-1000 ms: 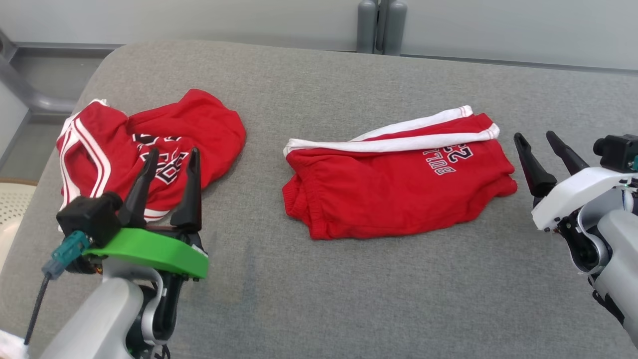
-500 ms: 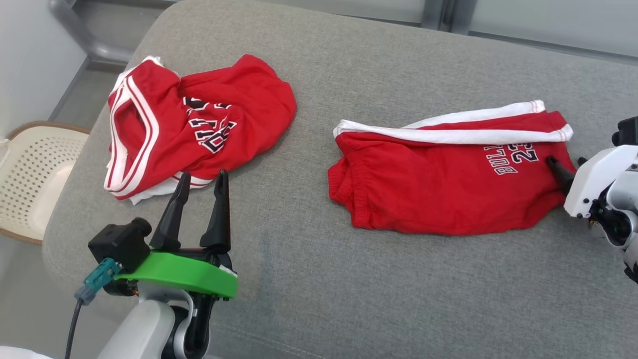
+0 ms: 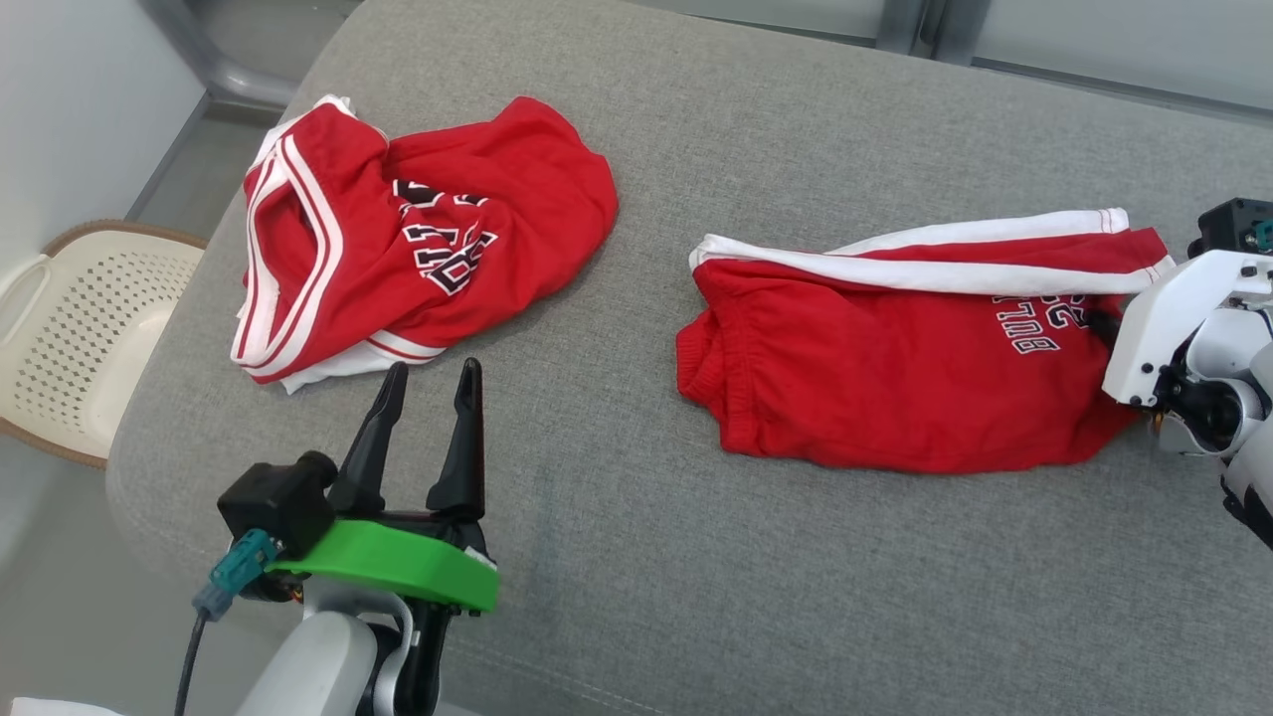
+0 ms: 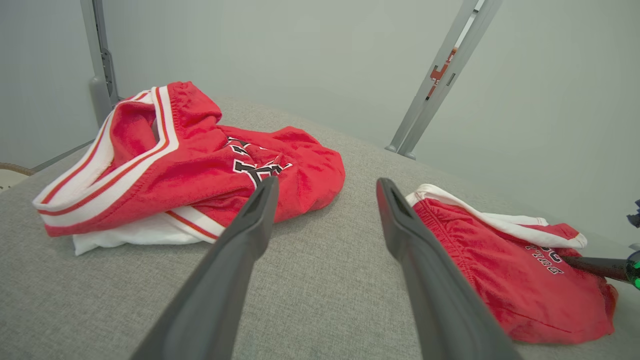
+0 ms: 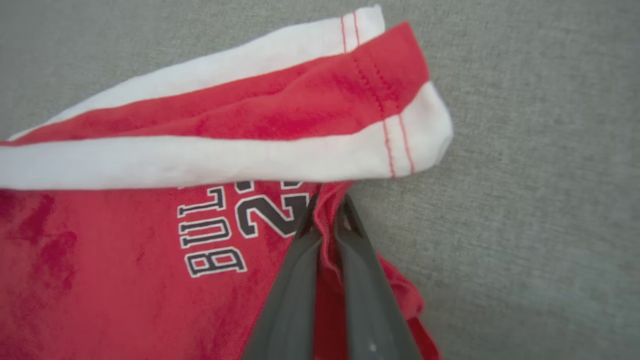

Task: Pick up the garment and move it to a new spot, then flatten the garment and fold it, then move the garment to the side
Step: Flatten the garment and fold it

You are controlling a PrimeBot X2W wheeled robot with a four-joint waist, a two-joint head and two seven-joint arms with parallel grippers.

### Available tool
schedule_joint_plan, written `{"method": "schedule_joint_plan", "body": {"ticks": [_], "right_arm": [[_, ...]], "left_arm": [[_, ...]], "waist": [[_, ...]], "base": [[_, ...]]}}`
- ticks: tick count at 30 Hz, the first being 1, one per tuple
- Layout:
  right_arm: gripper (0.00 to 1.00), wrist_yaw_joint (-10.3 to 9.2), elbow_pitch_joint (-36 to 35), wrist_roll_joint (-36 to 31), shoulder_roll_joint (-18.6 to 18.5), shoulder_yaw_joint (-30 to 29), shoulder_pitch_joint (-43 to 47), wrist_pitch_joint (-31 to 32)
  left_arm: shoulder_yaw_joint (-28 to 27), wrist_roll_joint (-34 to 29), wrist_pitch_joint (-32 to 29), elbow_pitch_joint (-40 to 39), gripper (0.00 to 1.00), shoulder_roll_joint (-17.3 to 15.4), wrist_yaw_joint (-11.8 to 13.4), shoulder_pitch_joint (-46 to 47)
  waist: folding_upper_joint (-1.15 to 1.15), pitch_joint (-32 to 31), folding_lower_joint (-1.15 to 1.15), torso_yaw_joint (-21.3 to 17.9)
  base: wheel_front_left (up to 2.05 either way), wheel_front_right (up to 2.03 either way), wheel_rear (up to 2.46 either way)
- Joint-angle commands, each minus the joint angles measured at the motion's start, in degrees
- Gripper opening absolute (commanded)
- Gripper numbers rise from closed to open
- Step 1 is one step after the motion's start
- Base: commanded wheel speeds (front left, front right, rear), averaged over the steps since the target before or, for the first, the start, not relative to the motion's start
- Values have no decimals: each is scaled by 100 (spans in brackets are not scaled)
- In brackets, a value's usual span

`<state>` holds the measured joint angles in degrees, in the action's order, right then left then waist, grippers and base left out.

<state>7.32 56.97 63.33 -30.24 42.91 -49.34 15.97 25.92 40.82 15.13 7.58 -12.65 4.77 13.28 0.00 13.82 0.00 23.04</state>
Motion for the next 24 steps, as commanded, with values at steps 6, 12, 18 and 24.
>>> {"method": "schedule_joint_plan", "body": {"ticks": [6,12,18,24], "right_arm": [[0,15,-203,437,-21,-141,483,-627],[0,15,-449,671,-236,-131,787,-903],[0,15,-609,781,-526,-94,909,-1163],[0,15,-802,763,-521,21,757,-1244]], "left_arm": [[-150,-715,2,71,100,-6,-22,-201],[-408,-979,2,26,100,126,-159,-413],[-619,-1245,2,-46,100,321,-332,-591],[-759,-1454,1,32,100,467,-486,-665]], "waist": [[0,-376,0,-468],[0,-582,0,-991],[0,-669,0,-1324],[0,-742,0,-1380]], "base": [[0,0,0],[0,0,0],[0,0,0],[0,0,0]]}}
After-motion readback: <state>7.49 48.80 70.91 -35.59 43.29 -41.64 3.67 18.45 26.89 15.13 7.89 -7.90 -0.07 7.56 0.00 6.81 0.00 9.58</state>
